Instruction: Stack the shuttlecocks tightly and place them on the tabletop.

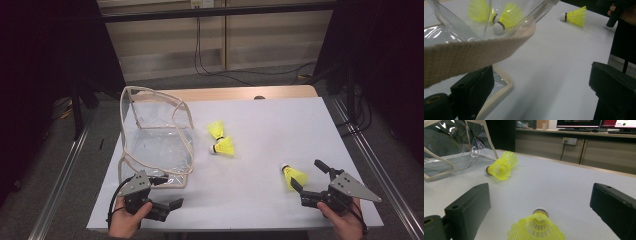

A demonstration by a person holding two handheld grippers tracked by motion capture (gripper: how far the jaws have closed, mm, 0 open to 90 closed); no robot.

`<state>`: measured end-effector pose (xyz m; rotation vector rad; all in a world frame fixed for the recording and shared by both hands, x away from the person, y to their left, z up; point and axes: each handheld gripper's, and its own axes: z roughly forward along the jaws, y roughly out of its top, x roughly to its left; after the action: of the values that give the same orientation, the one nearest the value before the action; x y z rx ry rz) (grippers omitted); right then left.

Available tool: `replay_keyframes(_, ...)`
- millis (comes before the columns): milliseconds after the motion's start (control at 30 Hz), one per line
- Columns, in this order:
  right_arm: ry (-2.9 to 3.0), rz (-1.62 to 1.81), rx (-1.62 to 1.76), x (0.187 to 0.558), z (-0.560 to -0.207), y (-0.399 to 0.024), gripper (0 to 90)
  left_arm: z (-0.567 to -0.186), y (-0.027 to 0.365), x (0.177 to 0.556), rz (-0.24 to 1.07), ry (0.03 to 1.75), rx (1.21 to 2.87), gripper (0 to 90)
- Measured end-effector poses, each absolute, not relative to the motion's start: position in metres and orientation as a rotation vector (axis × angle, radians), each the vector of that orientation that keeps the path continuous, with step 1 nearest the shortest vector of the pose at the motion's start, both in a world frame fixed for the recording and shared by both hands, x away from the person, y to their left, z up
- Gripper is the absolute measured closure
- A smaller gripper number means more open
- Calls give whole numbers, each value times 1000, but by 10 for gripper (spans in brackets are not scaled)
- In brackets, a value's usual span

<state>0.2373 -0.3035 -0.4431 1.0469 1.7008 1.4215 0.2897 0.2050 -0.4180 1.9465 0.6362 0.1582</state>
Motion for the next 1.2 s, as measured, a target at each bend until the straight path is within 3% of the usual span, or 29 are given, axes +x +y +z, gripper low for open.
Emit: replay_keyframes(1200,1706,1417,1040,237,-443,-302,24,-424,224,300,241,702,1935,52)
